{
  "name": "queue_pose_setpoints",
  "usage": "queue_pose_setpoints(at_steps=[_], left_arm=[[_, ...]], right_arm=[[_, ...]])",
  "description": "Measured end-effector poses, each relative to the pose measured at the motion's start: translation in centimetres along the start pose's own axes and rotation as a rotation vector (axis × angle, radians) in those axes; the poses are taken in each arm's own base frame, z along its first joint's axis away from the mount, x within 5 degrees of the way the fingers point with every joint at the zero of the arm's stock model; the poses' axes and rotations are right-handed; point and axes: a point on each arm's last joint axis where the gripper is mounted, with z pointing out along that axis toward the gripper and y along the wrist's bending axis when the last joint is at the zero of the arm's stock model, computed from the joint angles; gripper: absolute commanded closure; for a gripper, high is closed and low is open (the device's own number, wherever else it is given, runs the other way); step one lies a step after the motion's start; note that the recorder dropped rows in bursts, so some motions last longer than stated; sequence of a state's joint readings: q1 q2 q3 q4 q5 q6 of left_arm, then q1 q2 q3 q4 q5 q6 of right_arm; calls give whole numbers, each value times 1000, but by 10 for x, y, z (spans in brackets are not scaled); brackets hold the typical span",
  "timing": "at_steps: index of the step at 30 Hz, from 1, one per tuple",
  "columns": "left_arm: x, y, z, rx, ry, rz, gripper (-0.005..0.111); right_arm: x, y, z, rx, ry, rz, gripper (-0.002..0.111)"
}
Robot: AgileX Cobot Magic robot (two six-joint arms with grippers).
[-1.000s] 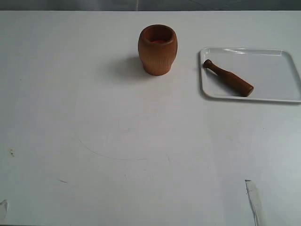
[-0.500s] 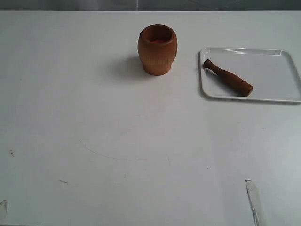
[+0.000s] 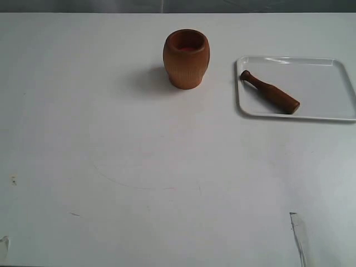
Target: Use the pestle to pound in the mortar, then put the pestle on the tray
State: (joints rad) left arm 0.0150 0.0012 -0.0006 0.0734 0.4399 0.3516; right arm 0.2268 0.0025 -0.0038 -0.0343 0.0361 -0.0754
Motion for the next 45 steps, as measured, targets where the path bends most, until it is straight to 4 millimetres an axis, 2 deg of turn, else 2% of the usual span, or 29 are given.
queue_pose_setpoints(at_steps=[5,45], left_arm=[[0,0,0,0,0,0,107],[0,0,0,0,0,0,107]], right_arm=[[4,0,0,-2,41,9,108],[4,0,0,-2,44,19,108]])
